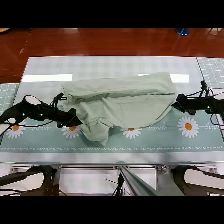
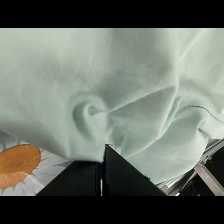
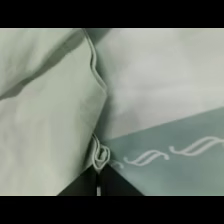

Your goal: Fold the shirts.

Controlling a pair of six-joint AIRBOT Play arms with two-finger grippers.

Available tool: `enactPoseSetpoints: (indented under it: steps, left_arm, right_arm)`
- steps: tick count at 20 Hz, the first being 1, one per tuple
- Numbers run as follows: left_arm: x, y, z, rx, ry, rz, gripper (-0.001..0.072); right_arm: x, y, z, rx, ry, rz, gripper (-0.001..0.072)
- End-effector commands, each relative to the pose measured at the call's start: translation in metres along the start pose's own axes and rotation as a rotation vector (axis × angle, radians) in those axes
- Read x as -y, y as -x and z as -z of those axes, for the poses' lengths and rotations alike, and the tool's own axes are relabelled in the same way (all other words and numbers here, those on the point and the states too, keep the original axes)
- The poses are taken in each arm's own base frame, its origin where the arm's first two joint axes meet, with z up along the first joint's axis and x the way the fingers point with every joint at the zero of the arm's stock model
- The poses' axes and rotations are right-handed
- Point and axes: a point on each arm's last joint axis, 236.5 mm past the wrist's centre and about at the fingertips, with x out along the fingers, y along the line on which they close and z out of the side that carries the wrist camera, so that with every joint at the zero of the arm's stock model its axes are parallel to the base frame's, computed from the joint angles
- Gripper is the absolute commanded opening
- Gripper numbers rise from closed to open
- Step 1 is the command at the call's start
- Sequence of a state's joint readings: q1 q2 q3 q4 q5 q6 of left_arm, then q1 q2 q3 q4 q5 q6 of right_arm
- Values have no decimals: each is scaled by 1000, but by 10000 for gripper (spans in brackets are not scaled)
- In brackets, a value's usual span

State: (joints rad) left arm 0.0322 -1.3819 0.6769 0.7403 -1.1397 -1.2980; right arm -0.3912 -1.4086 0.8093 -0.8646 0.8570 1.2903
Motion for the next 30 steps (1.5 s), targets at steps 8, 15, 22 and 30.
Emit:
enactPoseSetpoints:
  steps: [8, 15, 22, 30]
  left_arm:
    - [89, 80, -40, 180, -318, 54, 20]
    - [318, 366, 45, 1006, -1003, 42, 20]
    - [355, 535, 243, 1669, -1084, -47, 20]
    - [293, 478, 257, 1403, -906, -145, 20]
  right_arm:
    - [-60, 114, -46, 350, 274, -44, 22]
    - [-224, 393, -47, 1016, 665, -138, 21]
    - [-293, 613, 51, 1477, 685, -156, 21]
    - [-220, 556, 95, 1090, 668, 206, 21]
